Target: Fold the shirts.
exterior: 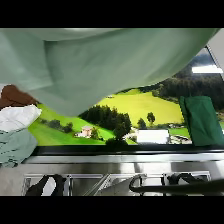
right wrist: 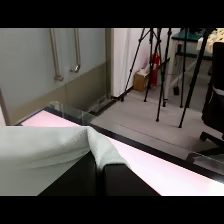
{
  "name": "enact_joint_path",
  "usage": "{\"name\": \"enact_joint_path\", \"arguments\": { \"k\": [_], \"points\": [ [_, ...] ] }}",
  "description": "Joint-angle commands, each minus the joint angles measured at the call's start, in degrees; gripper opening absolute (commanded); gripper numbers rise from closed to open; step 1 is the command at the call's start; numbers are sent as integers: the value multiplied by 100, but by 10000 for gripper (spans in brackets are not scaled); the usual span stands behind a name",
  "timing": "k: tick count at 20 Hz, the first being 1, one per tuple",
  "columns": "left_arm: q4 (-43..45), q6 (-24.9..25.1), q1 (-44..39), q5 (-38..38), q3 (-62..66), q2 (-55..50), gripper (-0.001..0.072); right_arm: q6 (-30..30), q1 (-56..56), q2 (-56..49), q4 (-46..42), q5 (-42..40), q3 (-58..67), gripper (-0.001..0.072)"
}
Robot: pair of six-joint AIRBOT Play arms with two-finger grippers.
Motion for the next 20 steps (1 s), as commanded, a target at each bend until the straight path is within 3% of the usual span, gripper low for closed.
{"name": "enact_joint_path", "arguments": {
  "k": [1,3,6,9,11,13,15,19,20],
  "points": [
    [-24,-417,802,0,-505,420,17,22,-13,-44,-315,68,9,18],
    [-57,-636,651,-243,-1130,251,17,13,-13,-289,-138,236,-568,18],
    [487,-645,-728,-46,-2203,-457,17,-369,-11,-935,109,280,-1709,17],
    [2518,-857,-2575,1401,-2889,-1663,17,-612,-13,-1749,-11,-146,-2520,18],
    [3289,-1202,-3220,2083,-2863,-2717,17,-601,-13,-2435,-302,-492,-2704,18],
    [3394,-1209,-3501,2028,-2341,-4046,17,-603,-11,-3169,-297,-713,-2710,18],
    [3388,-1526,-3534,1727,-1582,-5209,17,-601,-9,-3821,-260,-1023,-2710,18],
    [3381,-1637,-3429,1093,-157,-6384,19,-605,0,-4424,-236,-1250,-2708,29],
    [3377,-1637,-3390,857,57,-6465,58,-605,-2,-4398,-234,-1167,-2704,122]
  ]
}}
